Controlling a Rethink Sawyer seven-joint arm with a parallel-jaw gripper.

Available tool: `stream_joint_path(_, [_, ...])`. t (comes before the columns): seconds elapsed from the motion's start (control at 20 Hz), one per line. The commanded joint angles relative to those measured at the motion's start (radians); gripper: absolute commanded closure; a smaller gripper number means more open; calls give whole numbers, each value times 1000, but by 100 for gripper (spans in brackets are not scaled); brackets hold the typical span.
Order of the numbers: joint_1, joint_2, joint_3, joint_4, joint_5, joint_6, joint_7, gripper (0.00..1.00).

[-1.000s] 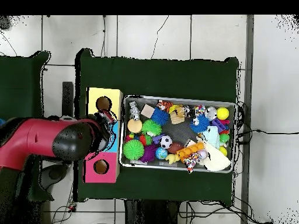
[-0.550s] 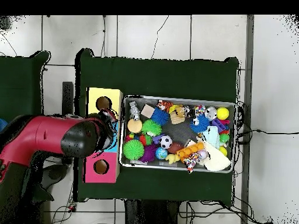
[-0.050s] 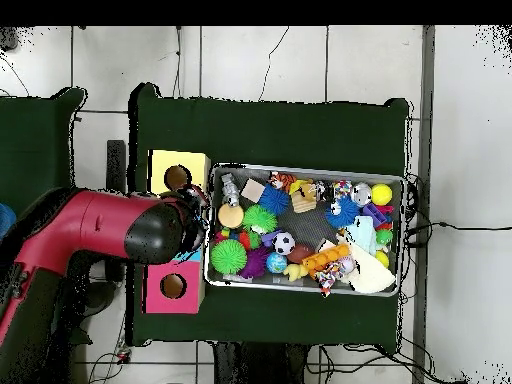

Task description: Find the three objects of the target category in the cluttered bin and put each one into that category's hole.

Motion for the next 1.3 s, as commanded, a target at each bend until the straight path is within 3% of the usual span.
stream_joint_path(0.05, [-34, -6, 182, 4, 60, 40, -271, 100])
stream_joint_path(0.75, [-42, -6, 210, -11, 81, 54, -246, 100])
stream_joint_path(1.3, [-72, -9, 232, -29, 86, 87, -329, 100])
